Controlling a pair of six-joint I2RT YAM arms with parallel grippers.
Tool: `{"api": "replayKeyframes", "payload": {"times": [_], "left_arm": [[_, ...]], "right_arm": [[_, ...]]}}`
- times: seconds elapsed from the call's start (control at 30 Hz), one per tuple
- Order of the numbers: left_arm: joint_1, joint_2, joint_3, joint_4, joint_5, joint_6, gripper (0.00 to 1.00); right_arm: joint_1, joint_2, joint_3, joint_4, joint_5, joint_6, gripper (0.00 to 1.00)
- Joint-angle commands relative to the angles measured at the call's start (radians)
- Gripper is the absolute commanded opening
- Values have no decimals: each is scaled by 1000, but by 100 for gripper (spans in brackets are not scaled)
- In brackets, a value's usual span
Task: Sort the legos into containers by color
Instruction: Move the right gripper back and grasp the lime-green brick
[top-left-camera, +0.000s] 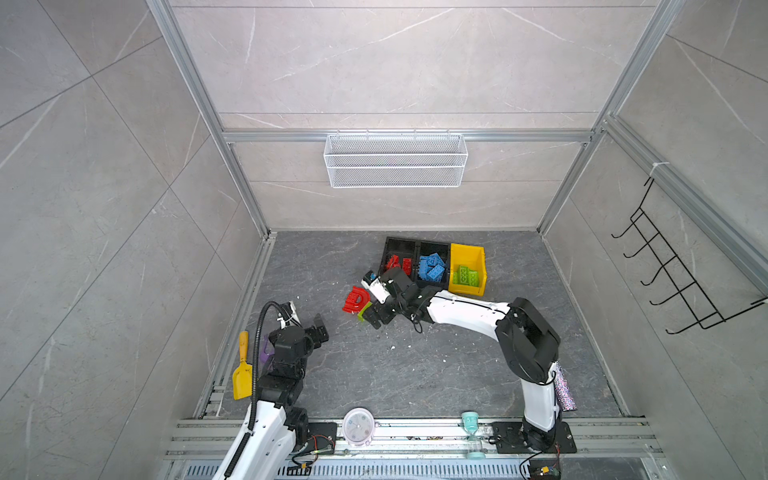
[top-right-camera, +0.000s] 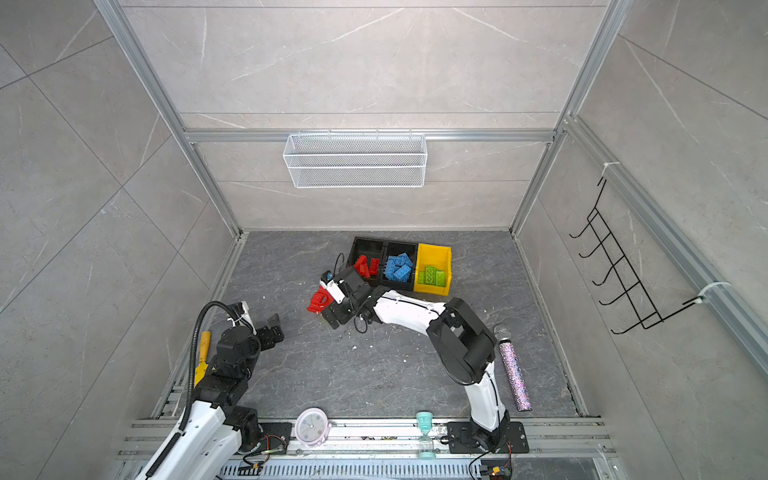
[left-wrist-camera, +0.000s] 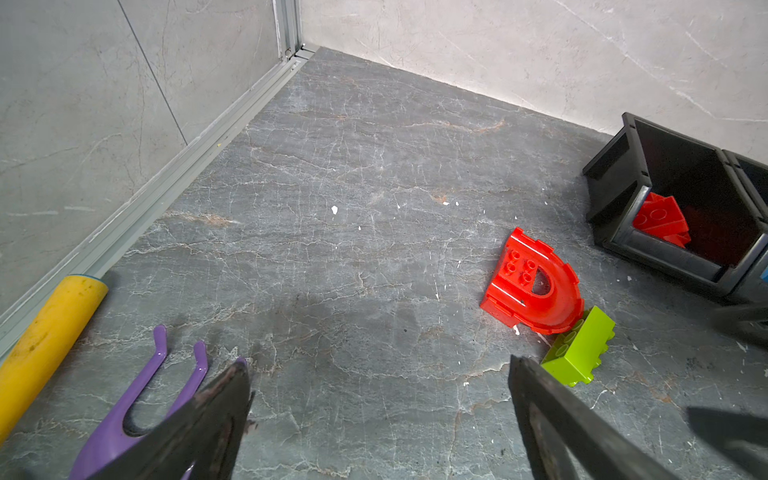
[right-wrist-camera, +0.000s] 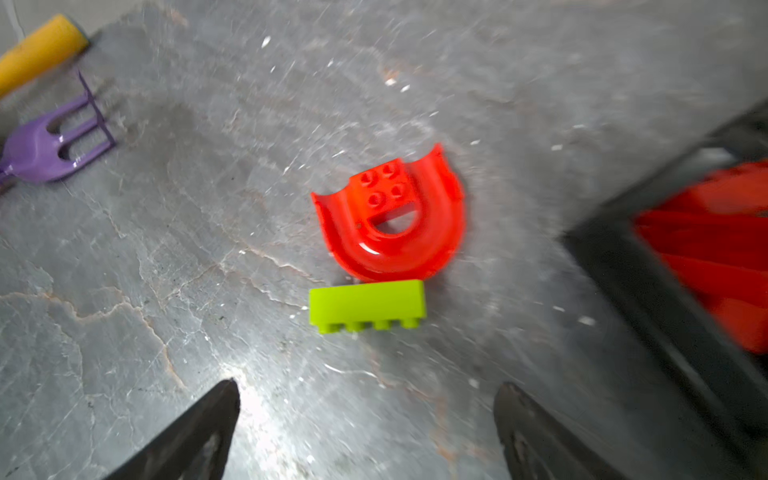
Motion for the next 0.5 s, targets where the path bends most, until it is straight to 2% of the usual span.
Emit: {"api": "replayKeyframes", "payload": {"times": [0.0, 0.17, 0.33, 0.47], "left_arm": [[5, -3, 20, 21, 3, -14, 99], [5, 1, 20, 21, 4, -14, 99], [4, 0, 21, 21, 5, -14, 99], [5, 2, 22, 21, 3, -14, 99]], "right_arm": [[15, 52, 80, -29, 38, -55, 99], [15, 144, 179, -86, 40, -80, 99], [15, 205, 229, -113, 90, -114, 99], [15, 244, 261, -148, 65, -116, 100]]}}
